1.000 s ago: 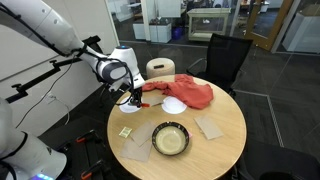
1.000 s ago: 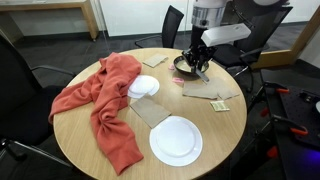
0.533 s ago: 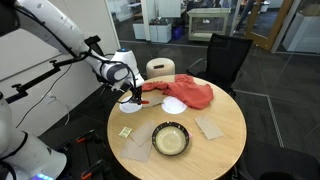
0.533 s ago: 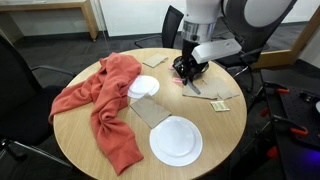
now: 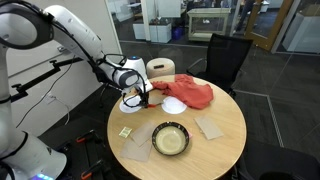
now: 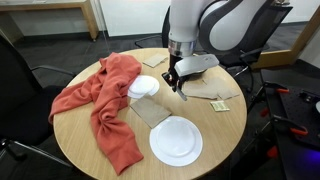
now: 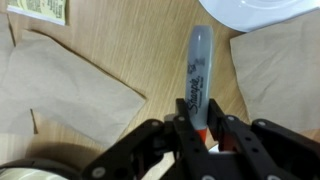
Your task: Put the red marker in the bowl on the table
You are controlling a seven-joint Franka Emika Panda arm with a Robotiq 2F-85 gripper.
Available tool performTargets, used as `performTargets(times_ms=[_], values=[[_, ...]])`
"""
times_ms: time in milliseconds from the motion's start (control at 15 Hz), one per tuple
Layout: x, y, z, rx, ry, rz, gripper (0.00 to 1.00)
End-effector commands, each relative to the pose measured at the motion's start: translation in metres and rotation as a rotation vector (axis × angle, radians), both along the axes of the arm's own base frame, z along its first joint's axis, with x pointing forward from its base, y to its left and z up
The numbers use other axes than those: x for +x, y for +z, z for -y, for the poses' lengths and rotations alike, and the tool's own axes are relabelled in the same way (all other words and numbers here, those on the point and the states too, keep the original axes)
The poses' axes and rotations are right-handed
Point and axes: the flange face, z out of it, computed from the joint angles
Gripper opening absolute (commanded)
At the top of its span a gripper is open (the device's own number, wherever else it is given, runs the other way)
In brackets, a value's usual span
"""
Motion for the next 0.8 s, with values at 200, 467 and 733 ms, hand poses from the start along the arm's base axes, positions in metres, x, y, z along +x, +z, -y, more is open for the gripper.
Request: performTargets(times_ms=[200,467,733], values=[[0.028,-0.037,0.002,-0.033,-0.052,-0.019,0.06],[0.035,-0.045,0.003,-0.054,-0.067,-0.011,0.49],[0.028,-0.028,0.002,-0.040,-0.094,0.011,0.70]])
